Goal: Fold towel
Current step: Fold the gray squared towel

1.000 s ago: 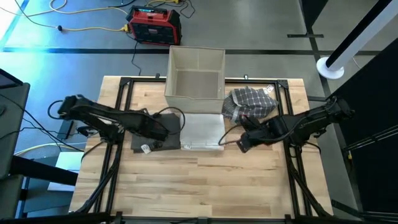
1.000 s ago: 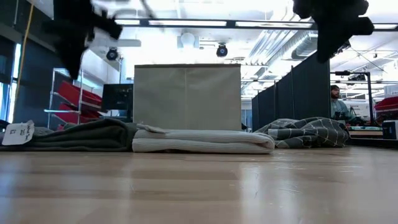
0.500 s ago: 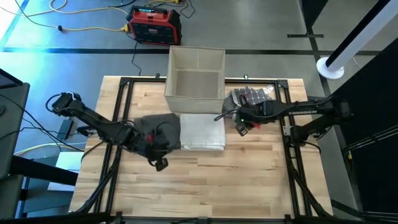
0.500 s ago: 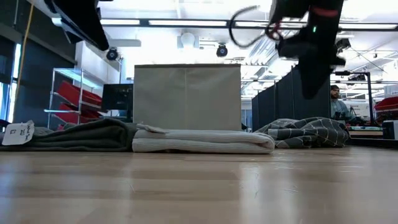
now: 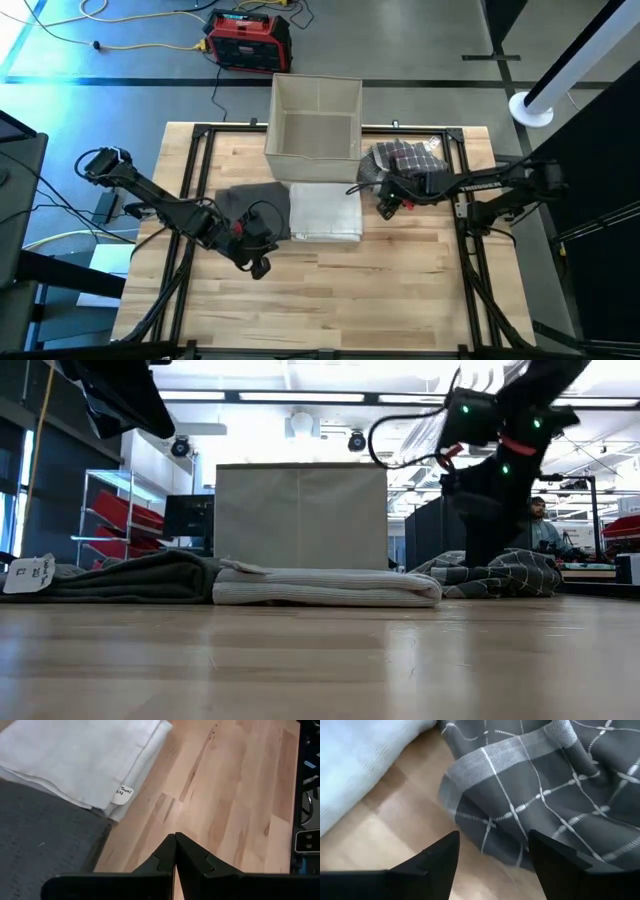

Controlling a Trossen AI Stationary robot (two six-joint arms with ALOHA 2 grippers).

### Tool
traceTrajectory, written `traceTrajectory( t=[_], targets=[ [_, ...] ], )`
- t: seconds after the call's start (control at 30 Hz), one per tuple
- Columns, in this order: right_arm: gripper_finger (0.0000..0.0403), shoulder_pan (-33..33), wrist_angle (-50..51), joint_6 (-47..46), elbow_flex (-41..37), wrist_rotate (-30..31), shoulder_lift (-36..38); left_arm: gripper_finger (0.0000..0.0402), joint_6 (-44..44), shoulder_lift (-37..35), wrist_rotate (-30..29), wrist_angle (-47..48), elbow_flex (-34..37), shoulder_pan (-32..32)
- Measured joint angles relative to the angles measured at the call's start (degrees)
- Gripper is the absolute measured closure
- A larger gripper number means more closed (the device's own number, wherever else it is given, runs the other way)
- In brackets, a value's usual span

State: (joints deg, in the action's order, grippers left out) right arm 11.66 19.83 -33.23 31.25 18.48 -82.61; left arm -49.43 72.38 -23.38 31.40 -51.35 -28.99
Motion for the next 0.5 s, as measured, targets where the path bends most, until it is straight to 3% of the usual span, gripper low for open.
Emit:
traceTrajectory(
  t=[0.1, 0.23, 0.3, 0.5],
  targets=[
    [0.0265, 0.03, -0.47, 0.79, 0.15, -2.56, -2.49, 0.0401, 0.00, 0.00, -1.67, 0.00, 0.00, 0.29],
    [0.0382, -1.40, 0.96, -2.38, 0.38, -4.85, -2.03, 0.0401, -0.03, 0.00, -2.93, -0.04, 0.00, 0.50],
    [0.0390, -3.27, 6.24, -3.69, 1.75, -7.92, 0.46, 0.0401, -0.04, 0.00, -2.91, -0.04, 0.00, 0.50],
    [0.0398, -9.44, 32.48, -7.72, 15.52, -10.92, 9.58, 0.0401, -0.56, 0.00, -2.88, -0.02, 0.00, 0.50]
  ],
)
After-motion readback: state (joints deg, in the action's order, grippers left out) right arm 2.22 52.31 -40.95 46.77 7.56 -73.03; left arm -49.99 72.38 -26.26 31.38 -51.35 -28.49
